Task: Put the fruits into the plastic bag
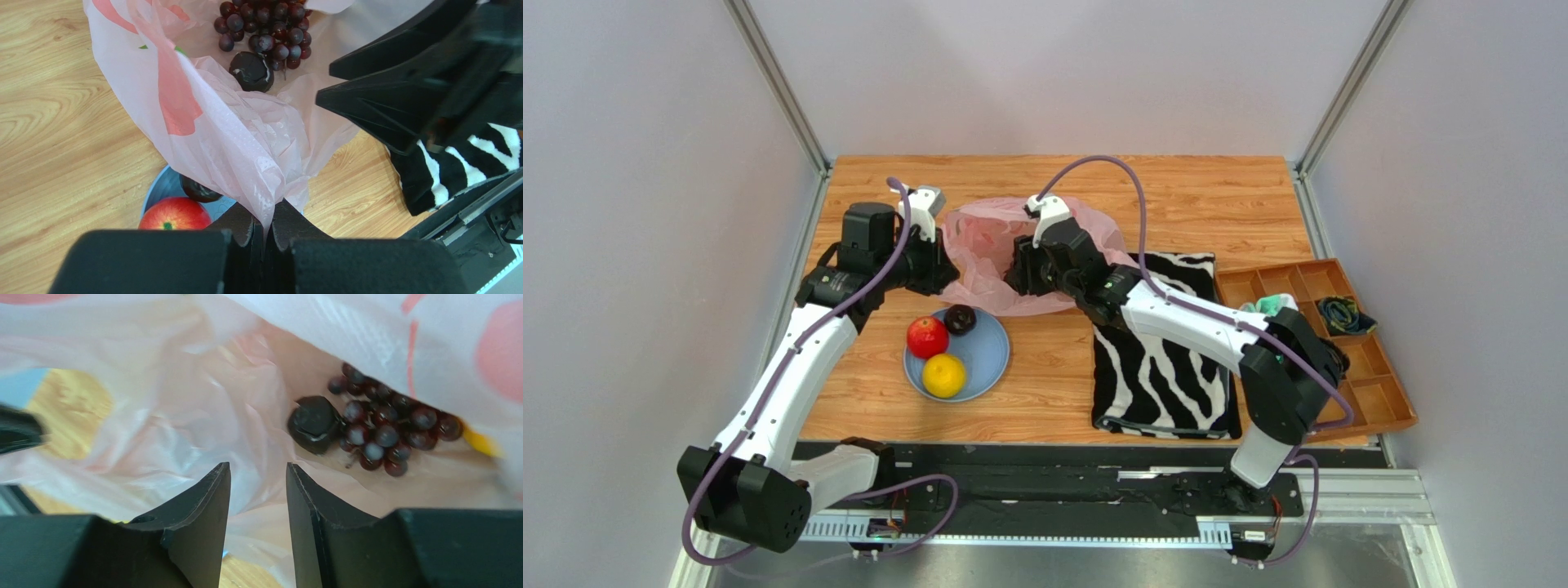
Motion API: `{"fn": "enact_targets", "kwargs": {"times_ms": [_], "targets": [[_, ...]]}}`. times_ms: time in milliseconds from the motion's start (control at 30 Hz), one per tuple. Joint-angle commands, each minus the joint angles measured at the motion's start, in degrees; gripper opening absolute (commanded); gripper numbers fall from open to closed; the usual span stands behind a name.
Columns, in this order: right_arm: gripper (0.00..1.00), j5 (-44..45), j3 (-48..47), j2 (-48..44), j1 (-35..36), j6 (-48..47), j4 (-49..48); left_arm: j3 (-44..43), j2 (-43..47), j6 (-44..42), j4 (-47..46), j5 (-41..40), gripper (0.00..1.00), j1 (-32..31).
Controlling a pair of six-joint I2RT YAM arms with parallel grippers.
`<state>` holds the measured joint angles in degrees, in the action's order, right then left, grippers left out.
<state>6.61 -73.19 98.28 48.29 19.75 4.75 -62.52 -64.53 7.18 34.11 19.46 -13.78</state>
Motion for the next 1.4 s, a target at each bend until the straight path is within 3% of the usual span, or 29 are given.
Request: {"fn": "enact_targets", "kwargs": {"times_ms": [0, 233, 467, 600, 667, 700, 733, 1033, 1167, 1367], "targets": [[0.43, -5.5, 4.3, -5.7, 0.7, 1.3, -11.9, -1.2, 0.4, 0.4, -0.6, 1.0, 0.0, 0.2], [0.45, -7.3, 8.7, -9.5, 6.8, -0.8, -18.1, -1.1, 0.3, 0.4, -0.6, 0.8, 0.0, 0.2], [0.5, -1.5, 11.2, -11.3, 15.9, -5.9, -19.8, -1.2, 0.1, 0.5, -0.6, 0.9, 0.0, 0.2], [0.52, 0.1, 9.0, -8.0, 18.9, -5.9, -17.1, -1.2, 0.3, 0.6, -0.6, 0.7, 0.0, 0.2], [0.6, 0.5, 7.8, -5.6, 19.7, -6.0, -15.7, -1.1, 0.3, 0.6, -0.7, 0.6, 0.0, 0.2], [0.74, 0.6, 6.7, -4.9, 20.4, -6.1, -15.1, -1.1, 0.4, 0.6, -0.7, 0.6, 0.0, 0.2], [0.77, 0.9, 6.1, -4.0, 20.8, -6.1, -15.0, -1.1, 0.4, 0.6, -0.7, 0.7, 0.0, 0.2], [0.87, 7.8, 1.3, 5.1, 24.5, -4.9, -11.9, -1.1, 0.4, 0.7, -0.6, 0.9, 0.0, 0.2], [0.88, 12.4, -1.0, 8.1, 25.5, -5.4, -10.4, -1.1, 0.3, 0.7, -0.7, 0.8, 0.0, 0.2], [0.88, 12.5, -3.9, 12.4, 25.6, -4.7, -8.4, -1.1, 0.3, 0.6, -0.6, 0.8, 0.0, 0.2]]}}
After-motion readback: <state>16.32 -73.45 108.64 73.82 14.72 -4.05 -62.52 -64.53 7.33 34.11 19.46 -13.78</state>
